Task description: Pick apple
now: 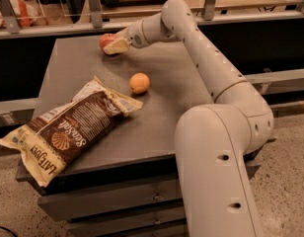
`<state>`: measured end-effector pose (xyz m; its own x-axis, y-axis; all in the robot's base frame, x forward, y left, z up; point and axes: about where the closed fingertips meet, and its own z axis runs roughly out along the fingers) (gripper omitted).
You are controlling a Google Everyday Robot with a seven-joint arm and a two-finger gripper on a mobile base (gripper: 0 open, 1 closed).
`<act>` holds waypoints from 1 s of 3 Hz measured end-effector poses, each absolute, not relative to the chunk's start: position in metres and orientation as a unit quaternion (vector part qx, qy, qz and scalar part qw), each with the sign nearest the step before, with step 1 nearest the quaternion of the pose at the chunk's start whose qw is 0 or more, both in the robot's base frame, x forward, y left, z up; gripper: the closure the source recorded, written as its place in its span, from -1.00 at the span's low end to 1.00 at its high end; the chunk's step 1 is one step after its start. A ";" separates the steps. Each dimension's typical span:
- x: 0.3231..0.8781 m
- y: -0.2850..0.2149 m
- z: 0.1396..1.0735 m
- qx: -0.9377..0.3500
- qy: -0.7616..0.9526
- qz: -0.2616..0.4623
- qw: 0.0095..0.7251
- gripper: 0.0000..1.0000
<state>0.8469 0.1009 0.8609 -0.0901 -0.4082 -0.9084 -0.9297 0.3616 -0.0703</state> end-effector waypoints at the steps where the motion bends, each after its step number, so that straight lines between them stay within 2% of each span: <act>1: 0.848 0.097 0.876 -0.486 0.673 0.285 0.479 0.74; 2: 0.838 0.091 0.905 -0.487 0.651 0.308 0.493 1.00; 3: 0.818 0.079 0.930 -0.494 0.645 0.323 0.485 1.00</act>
Offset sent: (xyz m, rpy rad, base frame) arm -0.0163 -0.0302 0.0931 0.1575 -0.0659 0.0875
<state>0.8183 0.0789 0.9300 -0.0406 -0.3237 -0.9453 -0.9513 0.3020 -0.0626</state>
